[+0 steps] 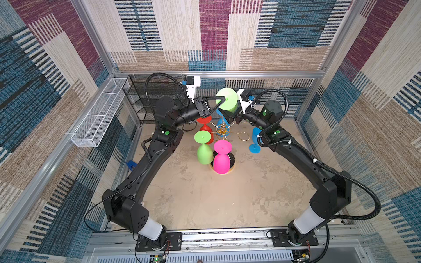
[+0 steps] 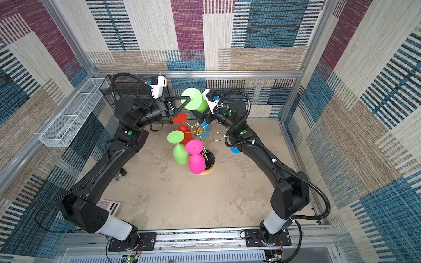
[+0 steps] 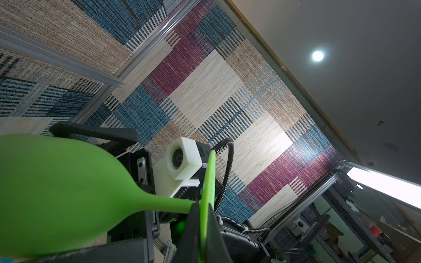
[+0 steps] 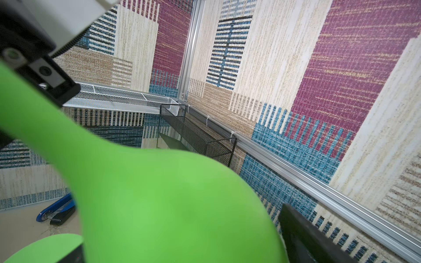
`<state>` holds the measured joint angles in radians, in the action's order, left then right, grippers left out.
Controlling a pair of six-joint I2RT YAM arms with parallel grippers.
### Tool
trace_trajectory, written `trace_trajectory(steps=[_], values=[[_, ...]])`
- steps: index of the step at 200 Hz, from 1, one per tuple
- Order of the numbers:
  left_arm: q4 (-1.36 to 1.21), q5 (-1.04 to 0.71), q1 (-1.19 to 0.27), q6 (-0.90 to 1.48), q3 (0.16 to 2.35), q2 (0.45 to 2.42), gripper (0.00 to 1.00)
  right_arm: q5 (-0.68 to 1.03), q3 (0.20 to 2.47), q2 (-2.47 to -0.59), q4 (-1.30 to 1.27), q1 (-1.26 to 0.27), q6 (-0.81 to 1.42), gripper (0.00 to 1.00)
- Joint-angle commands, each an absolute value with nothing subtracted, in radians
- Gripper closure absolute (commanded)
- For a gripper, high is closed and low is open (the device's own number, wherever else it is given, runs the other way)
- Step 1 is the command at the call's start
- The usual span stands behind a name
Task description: Take the wine glass off the wine glass rack
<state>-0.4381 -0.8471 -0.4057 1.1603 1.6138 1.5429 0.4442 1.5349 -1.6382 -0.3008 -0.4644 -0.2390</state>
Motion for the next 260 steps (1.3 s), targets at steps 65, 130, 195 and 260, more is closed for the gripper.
trace_trajectory(steps=[65, 130, 195, 260], values=[[-0.515, -0.873, -0.392, 1.212, 1.611, 1.552, 1.00, 0.398, 1.548, -1.641, -0.309, -0.476, -0.227, 0.15], [-0.599, -0.880, -0.366, 1.255, 1.602, 1.579, 0.74, 0.398, 1.551, -1.603, -0.217, -0.485, -0.215, 0.37], [-0.640, -0.856, -0.339, 1.109, 1.582, 1.565, 0.58, 0.346, 1.625, -1.529, 0.044, -0.486, -0.178, 0.49], [-0.350, -0.674, -0.344, 0.350, 1.558, 1.520, 0.51, 0.251, 1.790, -1.479, 0.502, -0.488, -0.172, 0.55]])
